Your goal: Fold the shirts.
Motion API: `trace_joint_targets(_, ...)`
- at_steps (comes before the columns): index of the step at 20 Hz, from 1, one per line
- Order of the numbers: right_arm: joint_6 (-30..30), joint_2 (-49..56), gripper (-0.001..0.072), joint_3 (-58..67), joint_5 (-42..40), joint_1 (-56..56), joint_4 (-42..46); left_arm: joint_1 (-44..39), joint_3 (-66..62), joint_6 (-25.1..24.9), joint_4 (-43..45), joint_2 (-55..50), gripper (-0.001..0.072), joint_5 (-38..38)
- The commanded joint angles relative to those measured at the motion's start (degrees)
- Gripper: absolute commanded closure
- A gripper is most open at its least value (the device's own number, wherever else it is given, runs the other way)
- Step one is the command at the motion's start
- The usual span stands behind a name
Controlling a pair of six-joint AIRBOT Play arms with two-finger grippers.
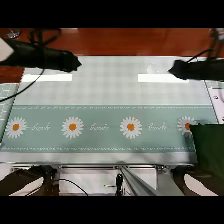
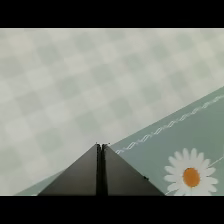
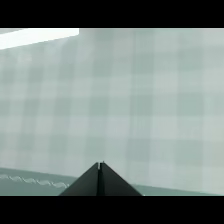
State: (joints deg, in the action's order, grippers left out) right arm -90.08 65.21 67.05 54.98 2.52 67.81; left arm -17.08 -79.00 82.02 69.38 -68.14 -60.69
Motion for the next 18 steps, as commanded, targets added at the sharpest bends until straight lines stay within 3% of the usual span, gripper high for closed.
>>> trace_joint_targets(1, -7.3, 9.0, 0.0687, 0.6, 5.8, 7.5, 13.7, -3.5, 7.0, 10.5, 13.4, -2.5, 0.0690, 1.2)
trace_joint_targets(3, -8.3, 10.4, 0.0687, 0.6, 11.1, 6.2, 16.3, -2.0, 15.0, 12.7, 13.3, -3.4, 0.0690, 3.8)
trace_joint_targets(6, -8.2, 10.4, 0.0687, 0.6, 12.3, 5.4, 17.2, 0.8, 17.8, 15.4, 13.1, -4.8, 0.0690, 5.4)
trace_joint_targets(18, -8.7, 10.4, 0.0687, 0.6, 10.6, 5.4, 15.0, 2.2, 17.8, 15.2, 13.6, -5.2, 0.0689, 6.2)
